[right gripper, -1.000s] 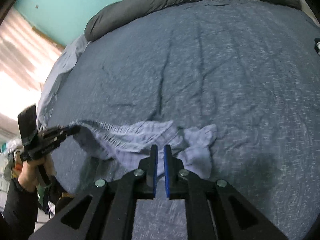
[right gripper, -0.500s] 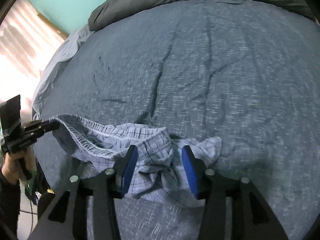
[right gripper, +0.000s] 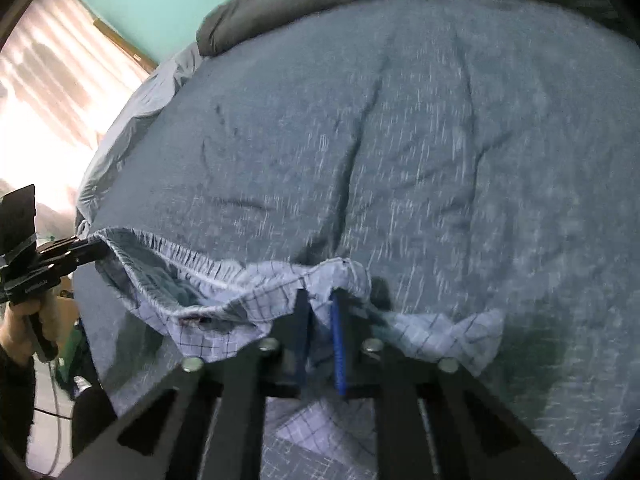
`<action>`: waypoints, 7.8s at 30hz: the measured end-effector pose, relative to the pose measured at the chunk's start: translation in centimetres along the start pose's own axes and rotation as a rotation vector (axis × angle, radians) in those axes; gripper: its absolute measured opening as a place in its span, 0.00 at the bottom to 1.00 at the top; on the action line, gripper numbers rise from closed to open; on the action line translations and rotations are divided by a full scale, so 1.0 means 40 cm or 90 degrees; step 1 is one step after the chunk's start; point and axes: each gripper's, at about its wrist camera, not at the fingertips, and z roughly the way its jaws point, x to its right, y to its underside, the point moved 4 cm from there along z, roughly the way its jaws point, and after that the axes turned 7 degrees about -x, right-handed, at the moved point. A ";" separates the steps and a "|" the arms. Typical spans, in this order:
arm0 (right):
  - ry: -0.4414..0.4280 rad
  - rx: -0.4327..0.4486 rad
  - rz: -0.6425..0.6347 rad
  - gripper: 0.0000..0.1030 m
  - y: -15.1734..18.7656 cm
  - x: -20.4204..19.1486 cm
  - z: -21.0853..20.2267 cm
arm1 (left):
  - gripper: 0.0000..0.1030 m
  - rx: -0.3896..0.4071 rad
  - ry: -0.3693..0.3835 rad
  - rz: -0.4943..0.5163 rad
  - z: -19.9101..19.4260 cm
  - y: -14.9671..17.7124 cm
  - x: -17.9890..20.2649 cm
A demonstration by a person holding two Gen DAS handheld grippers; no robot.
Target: Fold clothes
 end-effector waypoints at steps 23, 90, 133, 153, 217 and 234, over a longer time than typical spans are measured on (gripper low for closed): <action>0.068 0.364 -0.119 0.03 0.000 -0.188 -0.727 | 0.10 0.184 0.004 0.103 -0.416 -0.195 0.241; 0.061 0.245 0.268 0.40 0.018 0.228 -0.053 | 0.51 0.090 -0.011 -0.093 0.256 -0.156 0.012; 0.052 0.255 0.294 0.48 -0.041 0.252 -0.019 | 0.07 0.159 0.038 -0.272 0.175 -0.076 -0.225; 0.048 0.276 0.314 0.48 0.034 0.222 -0.064 | 0.39 0.062 -0.012 -0.096 0.211 0.013 0.006; -0.013 0.210 0.386 0.48 0.066 0.365 -0.022 | 0.34 0.104 0.040 -0.213 0.232 0.022 -0.052; 0.021 0.291 0.308 0.03 0.047 0.344 -0.129 | 0.34 0.098 0.033 -0.219 0.231 0.018 -0.065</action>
